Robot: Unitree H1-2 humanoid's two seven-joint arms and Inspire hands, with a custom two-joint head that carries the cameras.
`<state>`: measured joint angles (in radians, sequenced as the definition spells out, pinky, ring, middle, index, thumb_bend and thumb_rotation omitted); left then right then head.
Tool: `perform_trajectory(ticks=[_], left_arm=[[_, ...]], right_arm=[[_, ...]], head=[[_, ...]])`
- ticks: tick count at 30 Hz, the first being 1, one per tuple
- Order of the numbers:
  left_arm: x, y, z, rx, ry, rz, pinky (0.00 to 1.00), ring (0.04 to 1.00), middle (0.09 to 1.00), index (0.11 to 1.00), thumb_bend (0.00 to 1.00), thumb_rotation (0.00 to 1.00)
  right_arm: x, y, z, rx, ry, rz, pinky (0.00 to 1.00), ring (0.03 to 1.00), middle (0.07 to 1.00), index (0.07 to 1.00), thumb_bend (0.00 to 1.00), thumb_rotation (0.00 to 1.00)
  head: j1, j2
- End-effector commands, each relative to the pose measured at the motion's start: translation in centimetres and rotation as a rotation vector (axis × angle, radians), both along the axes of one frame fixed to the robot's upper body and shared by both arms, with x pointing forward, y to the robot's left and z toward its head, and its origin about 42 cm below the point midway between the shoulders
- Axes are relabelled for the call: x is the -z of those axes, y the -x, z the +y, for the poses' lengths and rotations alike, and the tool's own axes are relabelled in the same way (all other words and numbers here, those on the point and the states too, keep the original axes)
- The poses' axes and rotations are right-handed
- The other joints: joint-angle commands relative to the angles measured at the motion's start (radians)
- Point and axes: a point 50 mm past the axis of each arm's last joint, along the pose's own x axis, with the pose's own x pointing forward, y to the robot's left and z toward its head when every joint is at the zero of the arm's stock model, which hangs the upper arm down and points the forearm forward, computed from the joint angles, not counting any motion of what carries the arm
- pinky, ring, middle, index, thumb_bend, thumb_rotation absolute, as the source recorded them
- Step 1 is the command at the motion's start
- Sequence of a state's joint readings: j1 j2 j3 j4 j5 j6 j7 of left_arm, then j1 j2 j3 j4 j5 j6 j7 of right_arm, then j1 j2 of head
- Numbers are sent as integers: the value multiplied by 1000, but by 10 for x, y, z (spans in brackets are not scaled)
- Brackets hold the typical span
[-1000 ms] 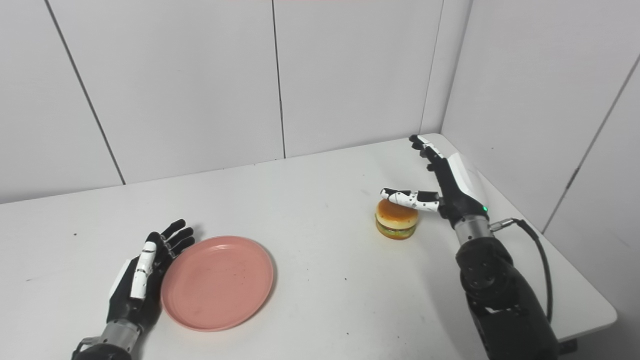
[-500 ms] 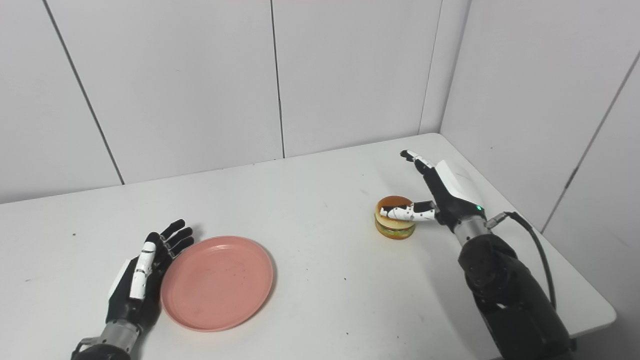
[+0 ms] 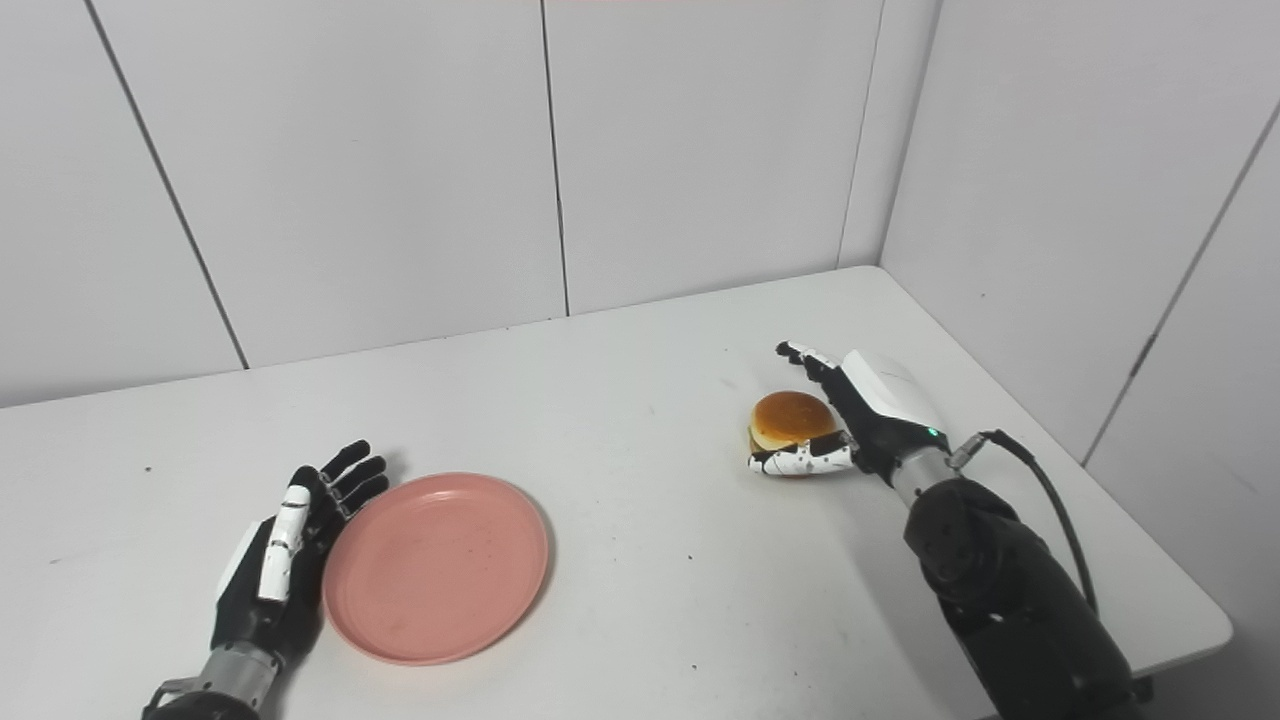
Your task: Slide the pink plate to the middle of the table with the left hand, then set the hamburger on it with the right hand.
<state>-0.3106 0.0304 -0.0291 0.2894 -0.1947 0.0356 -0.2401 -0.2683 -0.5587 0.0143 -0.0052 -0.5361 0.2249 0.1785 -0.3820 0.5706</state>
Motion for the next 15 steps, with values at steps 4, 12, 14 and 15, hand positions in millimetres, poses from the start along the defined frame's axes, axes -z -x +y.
perform_trajectory(ticks=[4, 12, 14, 15], left_arm=[[3, 3, -1, 6, 0, 29, 875, 874, 849, 820, 471, 1000], [3, 3, -2, 10, 1, 30, 897, 880, 853, 821, 477, 1000], [4, 3, -2, 14, 0, 29, 893, 875, 848, 817, 476, 1000], [4, 3, -2, 16, 0, 29, 889, 877, 850, 819, 479, 1000]], right_arm=[[-27, -18, -3, 12, 61, -49, 726, 830, 883, 892, 824, 366], [-21, -23, 8, 21, 104, -38, 623, 760, 874, 879, 705, 135], [-20, -24, 10, 15, 108, -43, 593, 739, 867, 872, 689, 108], [-19, -24, 10, 9, 117, -52, 600, 743, 862, 869, 677, 91]], head=[[1, 0], [4, 1], [4, 1], [4, 1]])
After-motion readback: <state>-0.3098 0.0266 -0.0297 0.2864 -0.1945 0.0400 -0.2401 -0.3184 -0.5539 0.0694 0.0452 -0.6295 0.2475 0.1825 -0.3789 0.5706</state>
